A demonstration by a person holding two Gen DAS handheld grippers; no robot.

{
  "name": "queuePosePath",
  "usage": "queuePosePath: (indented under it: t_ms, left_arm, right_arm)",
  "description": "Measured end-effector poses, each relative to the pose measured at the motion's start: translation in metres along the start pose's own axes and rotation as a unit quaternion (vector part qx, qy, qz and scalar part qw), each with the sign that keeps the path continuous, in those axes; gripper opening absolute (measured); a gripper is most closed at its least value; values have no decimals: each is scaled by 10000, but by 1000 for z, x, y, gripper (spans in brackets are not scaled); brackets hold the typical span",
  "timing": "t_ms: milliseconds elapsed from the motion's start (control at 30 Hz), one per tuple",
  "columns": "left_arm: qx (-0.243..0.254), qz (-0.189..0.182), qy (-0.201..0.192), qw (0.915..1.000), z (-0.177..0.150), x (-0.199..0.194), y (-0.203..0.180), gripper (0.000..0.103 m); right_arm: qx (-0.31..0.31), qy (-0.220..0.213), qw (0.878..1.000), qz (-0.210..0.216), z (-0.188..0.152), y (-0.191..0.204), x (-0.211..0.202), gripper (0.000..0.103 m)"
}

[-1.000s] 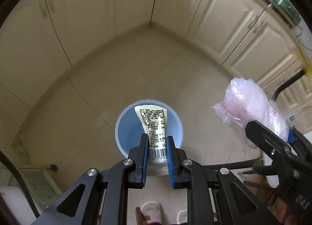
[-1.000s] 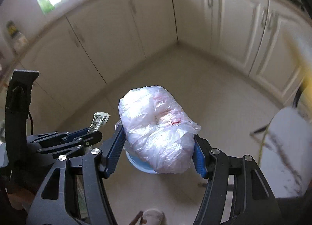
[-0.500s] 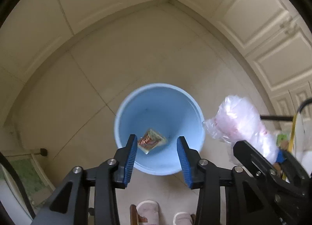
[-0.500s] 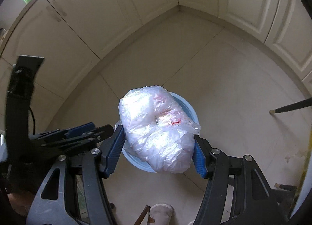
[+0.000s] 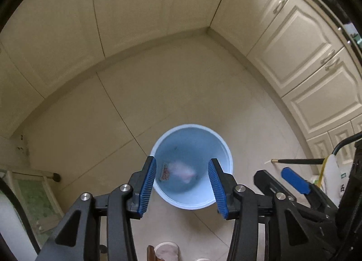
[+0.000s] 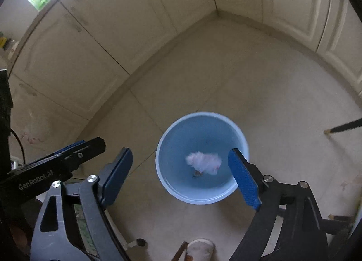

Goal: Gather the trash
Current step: 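Carry both items over the blue bin and open both grippers to drop them, then move both tools back toward the table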

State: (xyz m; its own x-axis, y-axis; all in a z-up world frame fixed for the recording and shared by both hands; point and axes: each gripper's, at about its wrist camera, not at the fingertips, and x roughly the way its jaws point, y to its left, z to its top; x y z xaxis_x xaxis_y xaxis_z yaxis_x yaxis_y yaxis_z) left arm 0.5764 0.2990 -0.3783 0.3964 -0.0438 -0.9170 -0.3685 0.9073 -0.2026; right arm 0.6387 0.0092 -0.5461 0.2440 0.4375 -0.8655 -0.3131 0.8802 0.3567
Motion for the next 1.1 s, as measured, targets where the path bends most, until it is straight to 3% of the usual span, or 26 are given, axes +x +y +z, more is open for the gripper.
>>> queuePosePath:
  t_ms: [167, 300, 500, 633, 767, 900, 933, 1100]
  left_arm:
    - [145, -2, -673, 9976, -31, -90, -24, 44]
    - [360, -107, -1354, 9901, -71, -176, -48, 47]
    - [826, -285, -2323, 9687, -153, -293, -99, 60]
    - [1222, -502, -2667, 9547, -220, -341, -137, 67]
    - [1575, -820, -2901, 9404, -284, -373, -159, 78]
    - [2017, -1217, -3161, 9190, -338, -390, -193, 91]
    - [2126, -1280, -3171, 9153, -340, -387, -186, 91]
    - [2733, -1663, -2948, 9004, -364, -376, -221, 92]
  right_arm:
    - [-27, -621, 9970, -452, -16, 21, -84, 85]
    - [-112, -1329, 9880, -784, -42, 38, -169, 86]
    - [-307, -2256, 9706, -775, -89, 63, -277, 92]
    - [-350, -2723, 9570, -933, -124, 65, -340, 98]
    - [-234, -3198, 9375, -1350, -165, 50, -408, 103]
    - [68, -3586, 9148, -1858, -200, 23, -469, 103]
    - [190, -3702, 9078, -1962, -209, 13, -483, 103]
    - [748, -3961, 8800, -2511, -242, -31, -533, 103]
